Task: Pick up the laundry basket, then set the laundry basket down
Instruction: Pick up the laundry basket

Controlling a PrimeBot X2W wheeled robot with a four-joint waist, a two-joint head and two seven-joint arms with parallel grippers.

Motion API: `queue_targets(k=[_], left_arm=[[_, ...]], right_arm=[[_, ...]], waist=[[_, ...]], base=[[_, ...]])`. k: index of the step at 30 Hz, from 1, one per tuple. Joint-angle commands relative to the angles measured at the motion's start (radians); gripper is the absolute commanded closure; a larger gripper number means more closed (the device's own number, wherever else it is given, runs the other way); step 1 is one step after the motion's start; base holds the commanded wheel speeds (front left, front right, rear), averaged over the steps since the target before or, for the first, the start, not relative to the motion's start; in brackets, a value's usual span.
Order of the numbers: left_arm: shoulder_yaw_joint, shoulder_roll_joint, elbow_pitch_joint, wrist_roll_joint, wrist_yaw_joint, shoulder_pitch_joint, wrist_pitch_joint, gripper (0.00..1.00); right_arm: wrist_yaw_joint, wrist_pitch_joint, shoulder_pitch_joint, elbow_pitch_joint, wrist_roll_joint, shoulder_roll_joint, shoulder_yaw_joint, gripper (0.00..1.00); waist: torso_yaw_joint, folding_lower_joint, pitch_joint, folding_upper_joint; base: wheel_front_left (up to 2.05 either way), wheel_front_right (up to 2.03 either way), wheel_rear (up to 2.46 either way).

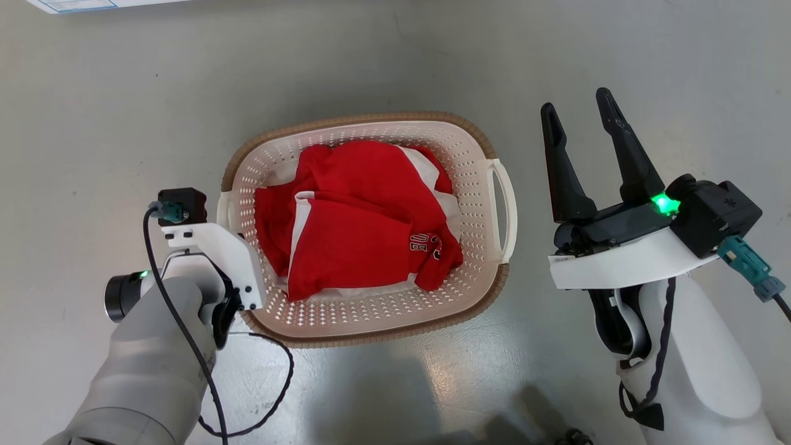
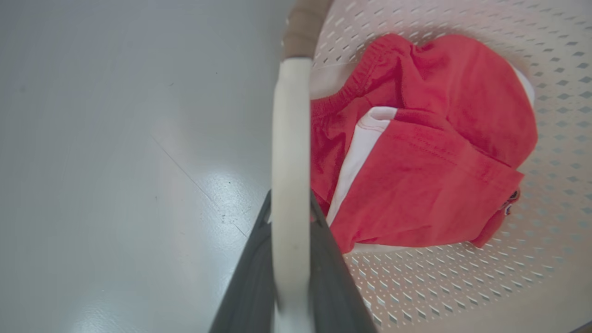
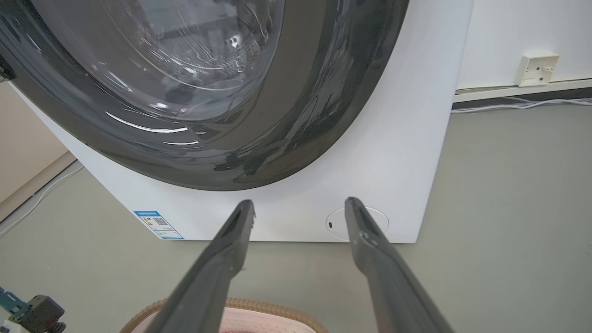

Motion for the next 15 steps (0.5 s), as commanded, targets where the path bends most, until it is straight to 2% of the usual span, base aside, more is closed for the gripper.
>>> queue_targets(k=[1,2,3,4,15], left_arm=[[0.011,0.025,-0.008,0.003,-0.009,-0.016,0.002,1.00],[0.010,0.025,-0.008,0.003,-0.010,-0.018,-0.002,0.70],[0.010,0.025,-0.008,0.002,-0.009,-0.018,-0.004,0.10],[0.012,0.024,-0.008,-0.001,-0.008,-0.016,-0.006,0.00],[0.025,0.014,-0.008,-0.026,0.005,0.016,-0.017,0.00]], right_arm=[[0.007,-0.009,0.021,-0.016,0.010,0.002,0.023,0.00],[0.007,-0.009,0.021,-0.014,0.010,0.002,0.025,0.00],[0.007,-0.009,0.020,-0.013,0.010,0.002,0.026,0.00],[0.007,-0.009,0.020,-0.011,0.010,0.002,0.027,0.00],[0.007,-0.009,0.025,0.002,0.015,-0.002,0.037,0.00]], waist=[[0.001,0.0000,-0.001,0.0000],[0.001,0.0000,-0.002,0.0000],[0.001,0.0000,-0.003,0.0000],[0.001,0.0000,-0.005,0.0000],[-0.001,0.0000,-0.044,0.0000]], base=[[0.00,0.00,0.00],[0.00,0.00,0.00],[0.00,0.00,0.00],[0.00,0.00,0.00],[0.00,0.00,0.00]])
